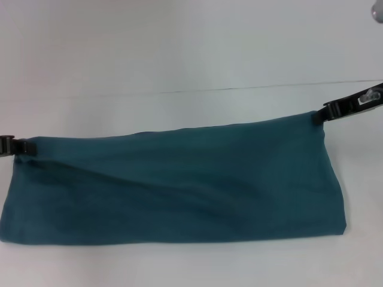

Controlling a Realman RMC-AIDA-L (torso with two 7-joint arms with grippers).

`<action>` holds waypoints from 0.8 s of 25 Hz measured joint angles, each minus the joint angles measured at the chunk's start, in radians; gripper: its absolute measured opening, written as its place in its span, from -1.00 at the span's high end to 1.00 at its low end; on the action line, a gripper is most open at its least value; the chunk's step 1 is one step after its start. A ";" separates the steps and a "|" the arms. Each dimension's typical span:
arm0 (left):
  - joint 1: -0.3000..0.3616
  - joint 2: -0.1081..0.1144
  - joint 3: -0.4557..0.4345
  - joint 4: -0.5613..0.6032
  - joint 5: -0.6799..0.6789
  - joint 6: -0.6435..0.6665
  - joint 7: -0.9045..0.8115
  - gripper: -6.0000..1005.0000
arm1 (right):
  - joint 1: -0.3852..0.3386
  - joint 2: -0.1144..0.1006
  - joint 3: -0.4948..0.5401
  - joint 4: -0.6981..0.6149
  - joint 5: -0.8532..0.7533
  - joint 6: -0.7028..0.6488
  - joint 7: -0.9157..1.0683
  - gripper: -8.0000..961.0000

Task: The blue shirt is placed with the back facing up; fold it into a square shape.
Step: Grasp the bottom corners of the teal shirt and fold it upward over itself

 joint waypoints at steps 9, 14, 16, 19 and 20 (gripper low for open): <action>-0.015 -0.031 0.072 -0.008 -0.001 -0.100 -0.009 0.58 | 0.016 0.019 -0.013 0.086 -0.028 0.131 -0.001 0.91; -0.021 -0.045 0.095 -0.014 0.005 -0.181 -0.015 0.57 | 0.011 0.026 -0.016 0.092 -0.029 0.188 0.001 0.91; -0.021 -0.048 0.120 -0.017 0.006 -0.212 -0.023 0.56 | 0.010 0.027 -0.016 0.094 -0.029 0.205 0.004 0.91; -0.020 -0.050 0.156 -0.033 0.006 -0.256 -0.037 0.55 | 0.009 0.030 -0.017 0.099 -0.030 0.235 0.011 0.91; -0.020 -0.050 0.162 -0.041 0.006 -0.267 -0.037 0.55 | 0.009 0.031 -0.017 0.102 -0.030 0.241 0.012 0.91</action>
